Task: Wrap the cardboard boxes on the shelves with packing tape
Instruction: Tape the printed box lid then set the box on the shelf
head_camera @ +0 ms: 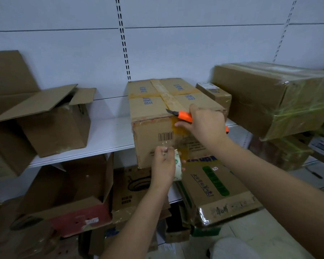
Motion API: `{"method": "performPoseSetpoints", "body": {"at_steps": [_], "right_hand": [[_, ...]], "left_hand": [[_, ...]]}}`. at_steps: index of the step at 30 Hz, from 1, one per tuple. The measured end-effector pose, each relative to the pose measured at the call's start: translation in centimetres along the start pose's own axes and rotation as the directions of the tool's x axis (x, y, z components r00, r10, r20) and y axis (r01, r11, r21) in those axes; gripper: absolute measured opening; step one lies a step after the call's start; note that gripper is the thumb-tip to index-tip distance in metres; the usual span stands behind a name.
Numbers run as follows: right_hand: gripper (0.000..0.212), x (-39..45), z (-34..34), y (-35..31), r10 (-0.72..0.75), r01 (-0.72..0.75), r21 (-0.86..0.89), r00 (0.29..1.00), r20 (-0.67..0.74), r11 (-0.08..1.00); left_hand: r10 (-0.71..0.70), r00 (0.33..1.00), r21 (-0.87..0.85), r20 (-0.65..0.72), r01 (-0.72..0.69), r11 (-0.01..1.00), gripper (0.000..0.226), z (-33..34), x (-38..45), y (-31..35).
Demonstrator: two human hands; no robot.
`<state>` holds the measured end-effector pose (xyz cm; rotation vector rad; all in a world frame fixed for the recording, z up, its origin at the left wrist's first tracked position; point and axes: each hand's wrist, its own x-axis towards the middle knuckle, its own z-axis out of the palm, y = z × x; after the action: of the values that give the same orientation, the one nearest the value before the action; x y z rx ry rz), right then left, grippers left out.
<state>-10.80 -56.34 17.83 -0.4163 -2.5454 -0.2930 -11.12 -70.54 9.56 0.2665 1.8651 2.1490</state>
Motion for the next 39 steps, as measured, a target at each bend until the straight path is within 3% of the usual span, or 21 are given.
{"method": "performPoseSetpoints", "body": {"at_steps": [5,9,11,17,18,20,21,22,24,25,28,31,34,37,39], "right_hand": [[0.049,-1.0,1.0,1.4,-0.003,0.012,0.222,0.999,-0.039,0.975],[0.041,-0.4,-0.4,1.6,0.097,-0.11,0.348,0.994,0.056,0.931],[0.038,-0.3,-1.0,1.8,0.19,-0.188,0.41,0.981,0.037,0.893],[0.046,-0.6,-0.3,2.5,0.286,-0.3,0.416,0.953,0.097,0.858],[0.041,-0.7,-0.7,2.4,0.306,-0.317,0.517,0.946,0.11,0.795],[0.038,-0.9,-2.4,1.7,0.307,-0.34,0.8,0.929,0.206,0.494],[0.042,-1.1,-3.8,1.2,0.236,-0.352,0.884,0.928,0.287,0.307],[0.048,-1.4,-4.9,0.6,0.128,-0.373,0.908,0.926,0.354,0.189],[0.049,-2.1,-6.4,-0.5,-0.055,-0.385,0.907,0.915,0.399,0.17],[0.04,-2.4,-6.7,-1.1,-0.068,-0.372,0.906,0.917,0.392,0.203],[0.018,-2.3,-6.5,-1.5,0.152,-0.388,0.897,0.92,0.362,0.21],[0.017,-2.3,-6.1,-1.1,0.249,-0.42,0.893,0.893,0.375,0.16],[0.026,-2.6,-6.1,-0.8,0.256,-0.464,0.886,0.856,0.45,-0.005],[0.022,-2.3,-6.1,2.6,0.421,-0.475,0.87,0.767,0.484,-0.135],[0.017,-2.1,-5.8,6.6,0.592,-0.443,0.882,0.67,0.447,-0.164]], "left_hand": [[0.049,0.997,-0.006,0.052,-0.049,0.999,0.009,-1.5,-0.2,1.7],[0.137,0.971,0.076,0.195,-0.154,0.985,0.013,-2.8,-1.0,4.4],[0.151,0.958,0.087,0.244,-0.177,0.98,0.014,-3.4,-1.1,6.1],[0.126,0.957,0.157,0.262,-0.171,0.973,0.015,-4.3,-0.5,9.2],[0.128,0.952,0.159,0.279,-0.177,0.971,0.015,-4.2,-0.6,9.5],[0.133,0.941,0.158,0.31,-0.189,0.969,0.016,-3.8,-0.7,10.1],[0.134,0.937,0.157,0.321,-0.193,0.969,0.016,-3.6,-0.8,10.4],[0.13,0.934,0.154,0.332,-0.19,0.97,0.015,-3.4,-0.8,10.7],[0.115,0.925,0.155,0.362,-0.181,0.971,0.011,-3.1,-0.7,11.1],[0.111,0.918,0.183,0.382,-0.192,0.964,0.009,-3.1,-0.5,11.2],[0.061,0.894,0.333,0.444,-0.227,0.915,0.01,-2.9,-0.3,11.7],[0.055,0.874,0.492,0.483,-0.323,0.809,0.03,-3.1,-1.0,13.3],[0.17,0.85,0.609,0.498,-0.482,0.63,0.077,-3.8,-1.4,15.7],[0.248,0.802,0.746,0.544,-0.597,0.294,0.079,-6.1,-2.1,17.5],[0.291,0.82,0.808,0.493,-0.555,0.198,0.074,-9.1,-2.6,18.5]]}}
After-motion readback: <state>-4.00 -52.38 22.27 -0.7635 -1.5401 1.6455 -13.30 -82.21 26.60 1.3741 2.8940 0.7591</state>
